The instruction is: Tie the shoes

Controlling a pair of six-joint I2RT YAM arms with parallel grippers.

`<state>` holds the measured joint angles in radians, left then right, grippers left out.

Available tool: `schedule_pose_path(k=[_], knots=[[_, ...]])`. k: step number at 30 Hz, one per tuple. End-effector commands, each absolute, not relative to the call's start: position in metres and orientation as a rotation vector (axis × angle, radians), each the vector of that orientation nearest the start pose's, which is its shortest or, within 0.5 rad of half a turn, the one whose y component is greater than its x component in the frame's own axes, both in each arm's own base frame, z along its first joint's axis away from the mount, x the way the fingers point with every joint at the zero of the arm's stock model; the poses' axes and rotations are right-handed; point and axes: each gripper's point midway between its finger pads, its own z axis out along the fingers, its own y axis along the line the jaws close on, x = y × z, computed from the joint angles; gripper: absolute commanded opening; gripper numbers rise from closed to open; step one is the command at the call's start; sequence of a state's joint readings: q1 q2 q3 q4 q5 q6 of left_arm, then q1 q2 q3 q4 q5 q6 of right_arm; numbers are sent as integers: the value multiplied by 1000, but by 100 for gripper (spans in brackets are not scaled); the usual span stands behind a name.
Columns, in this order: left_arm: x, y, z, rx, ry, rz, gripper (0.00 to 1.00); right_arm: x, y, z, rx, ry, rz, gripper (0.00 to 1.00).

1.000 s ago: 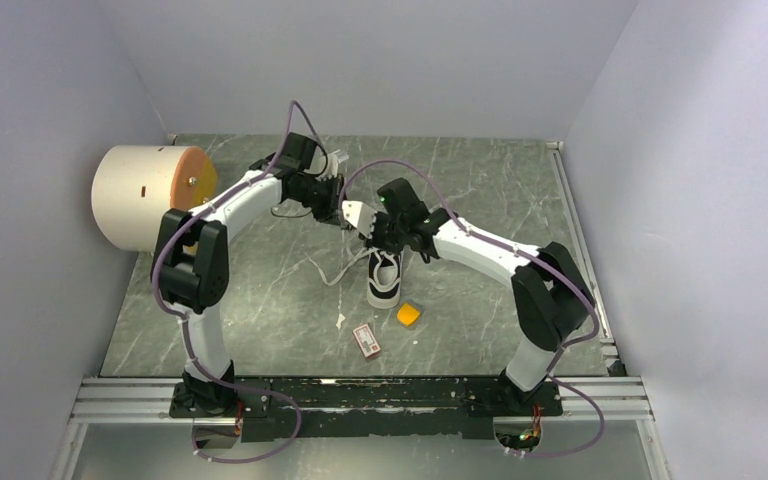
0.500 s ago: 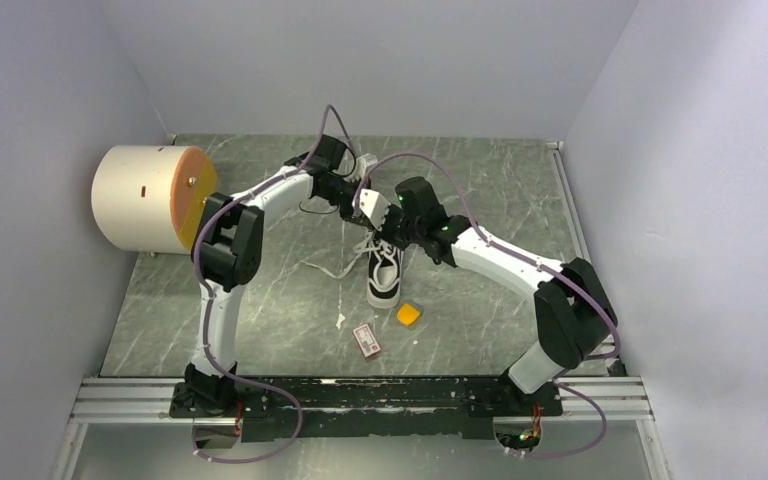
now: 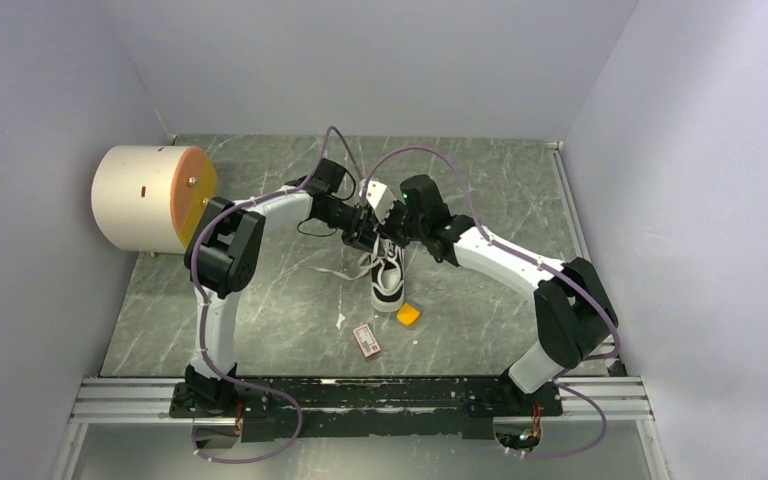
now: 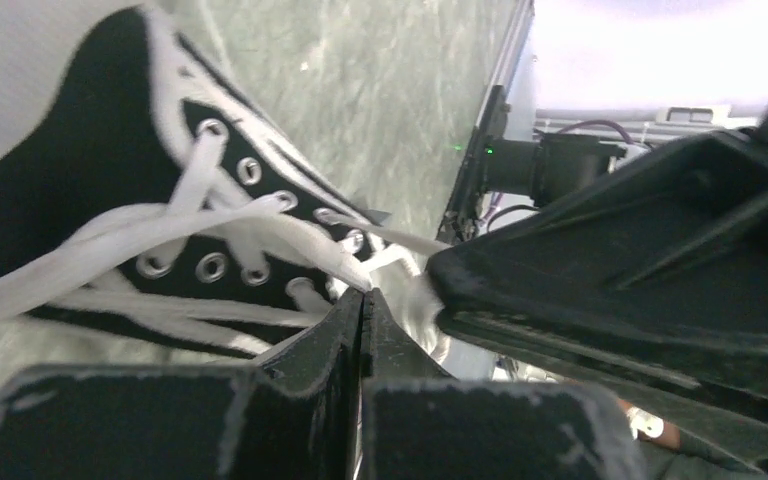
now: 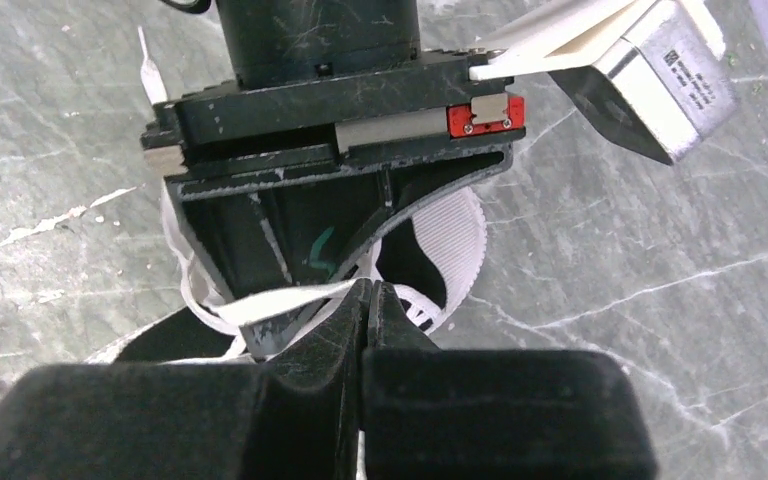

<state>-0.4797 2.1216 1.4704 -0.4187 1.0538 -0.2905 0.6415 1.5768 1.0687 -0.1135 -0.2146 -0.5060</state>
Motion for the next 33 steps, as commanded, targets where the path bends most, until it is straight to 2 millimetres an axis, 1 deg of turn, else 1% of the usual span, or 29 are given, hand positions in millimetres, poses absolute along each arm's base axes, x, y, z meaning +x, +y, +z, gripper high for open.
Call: schedule_pose_path(k=[1, 4, 7, 8, 9, 10, 11, 13, 14, 15, 16, 18, 20, 22, 24, 25, 28, 29, 31, 33], knots=[[300, -354, 133, 745, 2340, -1812, 5, 345, 284, 150, -1199, 1757, 368, 0], [299, -357, 145, 762, 2278, -1863, 5, 340, 281, 145, -1165, 1781, 391, 0], [297, -357, 141, 748, 2291, -1865, 5, 338, 282, 145, -1132, 1813, 420, 1], [297, -356, 138, 737, 2299, -1871, 5, 340, 282, 146, -1102, 1839, 426, 4], [296, -356, 136, 725, 2311, -1877, 5, 341, 281, 147, -1063, 1876, 427, 11], [295, -356, 132, 715, 2323, -1877, 5, 343, 279, 150, -1015, 1923, 430, 22], [294, -355, 130, 712, 2330, -1880, 5, 345, 277, 155, -960, 1973, 428, 30], [294, -355, 130, 713, 2328, -1878, 5, 342, 270, 160, -853, 2101, 424, 42], [293, -355, 130, 715, 2329, -1875, 5, 341, 262, 163, -773, 2174, 410, 47], [293, -354, 130, 717, 2332, -1872, 5, 333, 252, 161, -702, 2276, 412, 50], [293, -354, 130, 718, 2336, -1870, 5, 330, 243, 165, -642, 2320, 415, 53], [292, -353, 129, 726, 2340, -1863, 5, 323, 228, 171, -468, 2378, 441, 57], [291, -353, 128, 725, 2343, -1865, 5, 311, 226, 176, -372, 2404, 571, 57], [290, -353, 129, 723, 2339, -1876, 5, 298, 232, 174, -274, 2421, 747, 56], [290, -352, 126, 715, 2351, -1873, 5, 293, 231, 166, -115, 2441, 881, 55], [289, -352, 126, 715, 2354, -1873, 5, 289, 232, 159, -42, 2449, 958, 53], [286, -351, 127, 714, 2353, -1878, 5, 291, 242, 163, 79, 2372, 1149, 46], [286, -350, 128, 713, 2353, -1881, 5, 291, 244, 161, 98, 2359, 1190, 44], [285, -351, 129, 715, 2345, -1893, 5, 291, 253, 163, 37, 2278, 1314, 34], [287, -351, 131, 697, 2350, -1895, 5, 283, 259, 162, -62, 2195, 1411, 32]])
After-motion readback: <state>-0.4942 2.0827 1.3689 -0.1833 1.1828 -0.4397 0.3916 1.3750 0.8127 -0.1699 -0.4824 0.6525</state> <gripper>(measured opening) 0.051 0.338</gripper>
